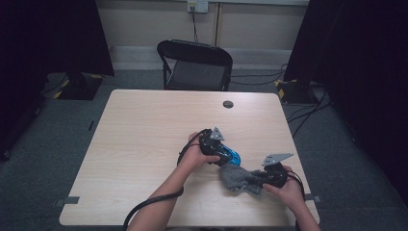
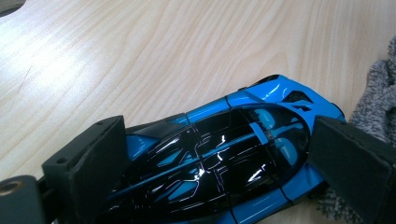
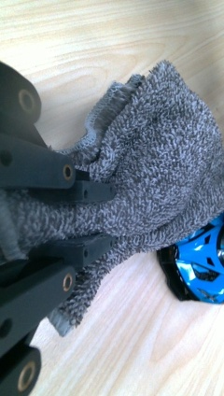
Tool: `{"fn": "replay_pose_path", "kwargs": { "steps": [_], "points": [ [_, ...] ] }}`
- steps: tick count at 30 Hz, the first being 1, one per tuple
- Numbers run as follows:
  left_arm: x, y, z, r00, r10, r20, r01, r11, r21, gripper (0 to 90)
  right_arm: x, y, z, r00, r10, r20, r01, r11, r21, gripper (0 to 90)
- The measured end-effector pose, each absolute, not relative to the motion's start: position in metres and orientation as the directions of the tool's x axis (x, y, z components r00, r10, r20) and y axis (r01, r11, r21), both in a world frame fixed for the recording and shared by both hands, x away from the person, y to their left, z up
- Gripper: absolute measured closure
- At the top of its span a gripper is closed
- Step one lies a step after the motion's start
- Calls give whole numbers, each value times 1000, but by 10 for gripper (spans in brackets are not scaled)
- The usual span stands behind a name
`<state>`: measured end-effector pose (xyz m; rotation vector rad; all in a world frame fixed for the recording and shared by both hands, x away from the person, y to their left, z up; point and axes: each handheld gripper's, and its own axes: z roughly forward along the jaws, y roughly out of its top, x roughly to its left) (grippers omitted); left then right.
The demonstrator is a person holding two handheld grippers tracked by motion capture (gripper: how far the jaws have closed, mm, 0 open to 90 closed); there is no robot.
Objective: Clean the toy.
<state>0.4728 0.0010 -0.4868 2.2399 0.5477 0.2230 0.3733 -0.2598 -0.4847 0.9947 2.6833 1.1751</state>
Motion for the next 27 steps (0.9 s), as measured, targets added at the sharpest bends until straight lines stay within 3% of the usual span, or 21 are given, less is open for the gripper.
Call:
{"fn": "replay_pose_path", "kwargs": {
  "steps": [27],
  "points": [
    [473, 1, -487, 890, 456, -15, 311, -582, 752, 47, 380, -281, -483, -706, 692, 149, 589, 457, 667, 769]
  ]
}}
